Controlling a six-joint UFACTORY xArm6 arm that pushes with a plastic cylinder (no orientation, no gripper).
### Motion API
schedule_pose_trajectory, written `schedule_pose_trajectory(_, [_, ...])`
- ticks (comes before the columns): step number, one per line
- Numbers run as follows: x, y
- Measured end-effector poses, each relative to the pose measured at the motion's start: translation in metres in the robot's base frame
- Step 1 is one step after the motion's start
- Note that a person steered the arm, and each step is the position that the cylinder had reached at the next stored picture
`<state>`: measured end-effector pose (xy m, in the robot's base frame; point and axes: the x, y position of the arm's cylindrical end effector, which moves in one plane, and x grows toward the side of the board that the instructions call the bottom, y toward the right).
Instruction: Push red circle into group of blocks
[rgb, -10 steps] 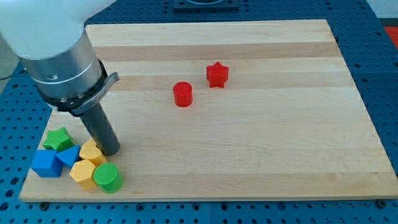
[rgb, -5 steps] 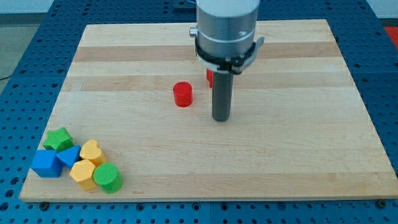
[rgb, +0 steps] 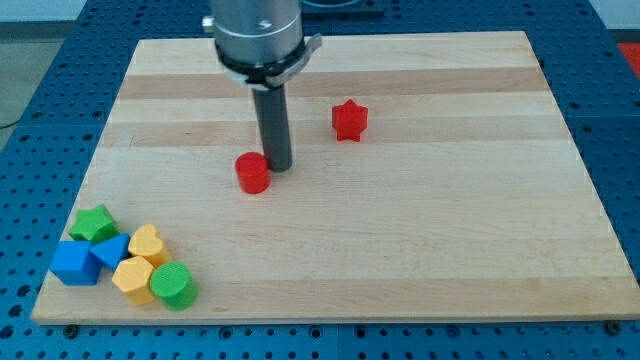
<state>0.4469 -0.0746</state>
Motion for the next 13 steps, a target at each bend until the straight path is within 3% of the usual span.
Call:
schedule_pose_trajectory(2, [0.04, -0.047])
schedule_pose_trajectory(4, [0.046, -0.095])
schedule_pose_trajectory(6, [0.005, -0.102])
schedule_pose_trajectory(8, [0.024, -0.133])
schedule_pose_trajectory(13, [0.047, -0.139])
